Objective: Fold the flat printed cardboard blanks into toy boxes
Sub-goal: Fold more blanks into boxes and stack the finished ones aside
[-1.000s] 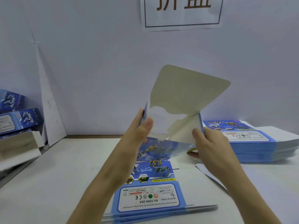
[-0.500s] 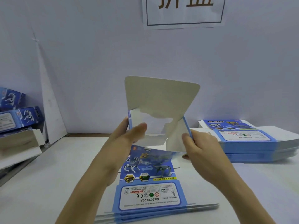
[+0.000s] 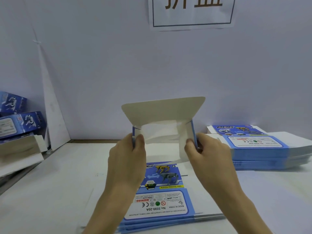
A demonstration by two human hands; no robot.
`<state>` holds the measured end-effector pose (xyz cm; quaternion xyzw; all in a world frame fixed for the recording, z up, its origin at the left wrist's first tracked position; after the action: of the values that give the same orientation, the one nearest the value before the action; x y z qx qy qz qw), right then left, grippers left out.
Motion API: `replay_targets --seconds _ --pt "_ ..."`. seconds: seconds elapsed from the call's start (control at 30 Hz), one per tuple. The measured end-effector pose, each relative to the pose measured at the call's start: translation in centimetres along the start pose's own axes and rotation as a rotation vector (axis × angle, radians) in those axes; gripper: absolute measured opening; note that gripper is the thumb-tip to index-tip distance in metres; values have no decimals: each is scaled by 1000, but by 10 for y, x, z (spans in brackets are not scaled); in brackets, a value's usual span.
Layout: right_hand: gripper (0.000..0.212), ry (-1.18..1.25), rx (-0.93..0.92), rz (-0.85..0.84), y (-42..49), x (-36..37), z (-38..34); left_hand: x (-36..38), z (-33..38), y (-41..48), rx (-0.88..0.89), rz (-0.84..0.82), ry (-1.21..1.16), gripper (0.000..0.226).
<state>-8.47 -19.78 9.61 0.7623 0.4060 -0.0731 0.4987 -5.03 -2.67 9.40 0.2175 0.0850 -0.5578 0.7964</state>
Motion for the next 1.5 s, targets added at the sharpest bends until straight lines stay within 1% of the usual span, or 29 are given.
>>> replay_targets --seconds 0.1,0.23,0.3,0.37,0.4,0.47,0.5,0.53,0.57,0.6,0.63,0.67,0.7,0.73,0.8,0.83,0.87,0.93,0.97,1.07,1.1,1.13,1.17,1.23,1.27,1.33,1.43,1.5 --pt "44 -51 -22 8 0 0 0 1 2 -2 72 47 57 42" --pt "47 -70 -97 74 -2 -1 -5 0 2 -1 81 92 -53 47" --pt "37 -53 -133 41 -3 2 -7 -1 -2 5 64 100 -87 47" --pt "28 -84 -166 -4 -5 5 -9 -2 -6 9 72 136 -37 45" --pt "25 -102 -179 6 -6 6 -11 -3 -7 10 88 149 -33 44" --pt "21 -71 -153 63 -6 2 -11 -2 -3 8 152 97 -100 37" --pt "17 -8 -90 87 -5 -1 -7 -1 0 7 182 9 -201 25" --pt "18 89 9 102 -3 -3 0 0 5 4 180 -104 -280 18" --pt "21 213 129 96 -1 -5 8 2 6 3 197 -197 -365 48" --pt "25 360 241 78 1 -5 15 4 5 2 234 -287 -446 73" --pt "31 529 340 58 1 -5 20 4 7 1 288 -323 -478 85" --pt "33 698 423 35 2 -5 23 2 11 -2 373 -332 -474 90" --pt "31 841 486 12 2 -5 24 0 13 -6 457 -312 -424 93" --pt "27 934 529 -8 3 -6 24 0 14 -8 535 -272 -354 98" --pt "20 1010 573 -31 2 -7 23 3 14 -10 678 -218 -151 110" --pt "19 1014 577 -34 2 -7 22 6 14 -9 718 -193 -46 117" --pt "19 991 566 -47 2 -7 21 8 13 -8 724 -184 30 125" --pt "19 913 523 -116 1 -7 18 12 12 -5 676 -159 117 140" --pt "18 889 502 -155 0 -7 15 14 11 -5 662 -137 157 143" --pt "14 859 440 -226 -1 -8 9 18 6 -9 677 -116 228 137" --pt "11 835 421 -234 -1 -9 7 19 6 -10 680 -127 232 138" --pt "6 806 400 -227 0 -11 8 19 5 -9 682 -136 237 143" --pt "8 772 388 -200 2 -15 9 18 5 -7 685 -145 252 145" --pt "25 740 351 -84 7 -26 17 14 3 -5 679 -184 297 146" --pt "28 760 316 -4 10 -33 23 12 2 -4 679 -206 315 144" --pt "23 827 243 102 14 -44 29 10 1 -4 688 -236 337 138" --pt "23 896 217 140 16 -46 36 10 4 -8 711 -278 334 130" --pt "25 931 249 151 16 -41 42 6 6 -8 734 -268 303 129"
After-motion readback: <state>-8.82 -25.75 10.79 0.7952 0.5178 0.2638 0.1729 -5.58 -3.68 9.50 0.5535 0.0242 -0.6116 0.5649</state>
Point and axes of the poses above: each hand's wrist, its own y-axis towards the middle knuckle, its own x-axis out of the palm, z = x × y, the point moved 4 cm from there along y, towards the middle knuckle, and after that the axes turned 11 degrees about -x, right-handed, at the moved point
